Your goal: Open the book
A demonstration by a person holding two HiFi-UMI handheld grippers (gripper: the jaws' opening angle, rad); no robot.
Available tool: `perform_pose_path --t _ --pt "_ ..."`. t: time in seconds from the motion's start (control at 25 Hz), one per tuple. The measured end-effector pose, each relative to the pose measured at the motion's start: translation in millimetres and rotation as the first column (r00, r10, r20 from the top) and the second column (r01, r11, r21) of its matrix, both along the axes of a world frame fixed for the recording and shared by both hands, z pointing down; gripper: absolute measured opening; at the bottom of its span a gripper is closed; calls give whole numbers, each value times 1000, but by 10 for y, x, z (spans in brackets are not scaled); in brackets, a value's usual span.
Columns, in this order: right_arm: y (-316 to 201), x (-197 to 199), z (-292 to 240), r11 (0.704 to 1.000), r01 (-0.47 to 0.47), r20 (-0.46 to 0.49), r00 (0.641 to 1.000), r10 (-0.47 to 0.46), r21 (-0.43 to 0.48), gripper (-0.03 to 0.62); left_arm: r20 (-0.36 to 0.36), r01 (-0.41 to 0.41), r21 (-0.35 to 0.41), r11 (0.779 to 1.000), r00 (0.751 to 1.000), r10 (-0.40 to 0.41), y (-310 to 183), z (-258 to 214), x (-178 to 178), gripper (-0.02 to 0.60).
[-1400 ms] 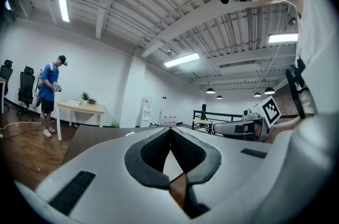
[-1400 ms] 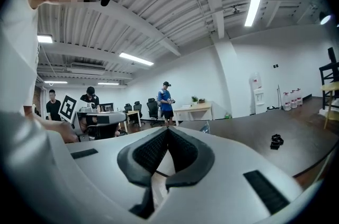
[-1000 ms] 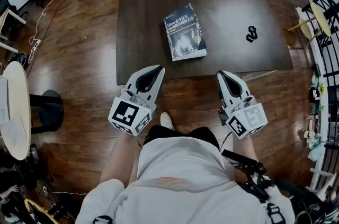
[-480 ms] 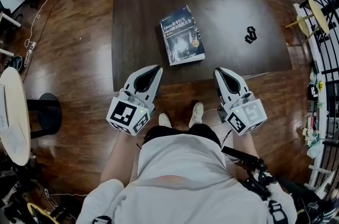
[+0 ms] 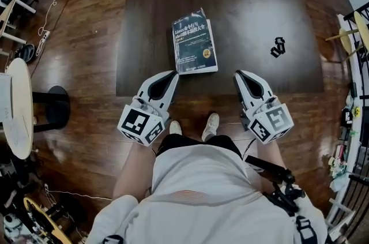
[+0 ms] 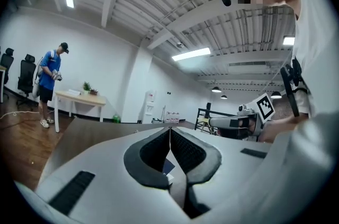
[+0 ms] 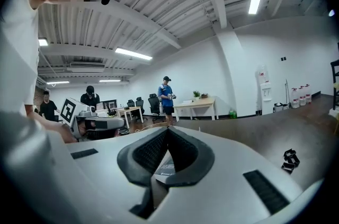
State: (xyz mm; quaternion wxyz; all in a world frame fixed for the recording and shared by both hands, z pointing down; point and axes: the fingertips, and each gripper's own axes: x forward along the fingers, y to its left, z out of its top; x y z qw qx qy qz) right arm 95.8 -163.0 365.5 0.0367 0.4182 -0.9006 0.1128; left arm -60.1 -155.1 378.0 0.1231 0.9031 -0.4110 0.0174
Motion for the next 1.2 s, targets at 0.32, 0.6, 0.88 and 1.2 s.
perform_pose_path --t 0.32,0.6,0.88,1.2 --pt "-191 230 293 995 87 16 996 -86 -50 0 60 74 -26 997 996 -73 -174 216 266 9" --pt "-198 144 416 993 86 27 996 -84 -83 0 140 -5 -100 995 990 19 -313 756 334 11" --pt "-115 199 573 991 43 22 999 -41 -124 0 254 -127 -195 973 951 175 -446 1261 573 82" --pt "-230 367 814 987 6 26 1000 -2 -160 0 419 -220 -305 927 843 338 -707 2118 969 195"
